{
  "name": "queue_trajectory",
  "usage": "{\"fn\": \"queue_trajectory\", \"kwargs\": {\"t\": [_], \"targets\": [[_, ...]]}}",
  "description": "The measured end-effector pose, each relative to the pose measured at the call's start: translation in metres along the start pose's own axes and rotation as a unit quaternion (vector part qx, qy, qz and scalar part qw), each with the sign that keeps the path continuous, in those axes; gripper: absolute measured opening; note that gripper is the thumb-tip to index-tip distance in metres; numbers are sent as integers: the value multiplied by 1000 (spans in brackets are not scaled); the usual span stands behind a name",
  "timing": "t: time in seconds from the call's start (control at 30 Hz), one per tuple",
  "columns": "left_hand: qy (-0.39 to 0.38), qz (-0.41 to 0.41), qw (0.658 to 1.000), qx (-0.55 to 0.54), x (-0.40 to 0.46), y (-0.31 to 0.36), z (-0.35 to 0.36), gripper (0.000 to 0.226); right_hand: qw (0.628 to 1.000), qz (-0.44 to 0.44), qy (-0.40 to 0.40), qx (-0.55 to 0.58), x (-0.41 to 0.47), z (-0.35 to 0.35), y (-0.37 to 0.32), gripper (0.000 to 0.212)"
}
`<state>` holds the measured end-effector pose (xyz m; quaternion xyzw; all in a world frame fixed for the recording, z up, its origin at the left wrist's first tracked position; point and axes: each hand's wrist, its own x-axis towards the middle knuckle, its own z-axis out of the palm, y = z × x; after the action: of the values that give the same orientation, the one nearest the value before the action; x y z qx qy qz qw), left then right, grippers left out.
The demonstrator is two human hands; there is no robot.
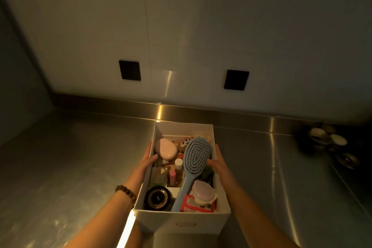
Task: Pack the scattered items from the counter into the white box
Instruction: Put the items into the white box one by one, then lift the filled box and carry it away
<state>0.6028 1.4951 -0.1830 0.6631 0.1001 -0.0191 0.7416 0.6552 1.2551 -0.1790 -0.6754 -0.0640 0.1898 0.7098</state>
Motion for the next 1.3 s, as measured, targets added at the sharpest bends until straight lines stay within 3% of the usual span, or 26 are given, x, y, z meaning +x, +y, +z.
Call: {"fn": "queue_trajectory", "kwargs": {"t": [0.07,0.2,0.33,0.4,0.5,0.67,0.83,1.0,1.13,1.3], "targets": [[5,8,1000,0,-3,-4,4,94,1000,-8,-3,1,-2,0,1,61],[-20,28,999,14,-11,-6,20,128,1000,-22,-4,15,-19,-11,-1,64],[-44,45,998,3,-15,0,57,94,999,-34,41,-3,-42,-43,-13,64],[-62,52,997,4,-17,8,84,98,997,-51,61,-17,-58,-64,-22,61],[-120,49,992,8,-28,17,132,123,989,-84,112,-49,-91,-100,-31,58],[-192,69,979,22,-62,15,232,129,975,-82,204,-41,-178,-176,-22,61],[-290,43,956,-5,-117,-5,343,111,951,-94,288,-68,-289,-251,-9,65],[-368,33,929,37,-187,-40,457,91,931,-80,353,-40,-428,-325,16,69],[-453,21,891,33,-248,-72,549,77,901,-83,424,-45,-538,-372,29,69],[-527,15,848,55,-319,-108,647,71,877,-83,473,-30,-659,-404,45,92]]}}
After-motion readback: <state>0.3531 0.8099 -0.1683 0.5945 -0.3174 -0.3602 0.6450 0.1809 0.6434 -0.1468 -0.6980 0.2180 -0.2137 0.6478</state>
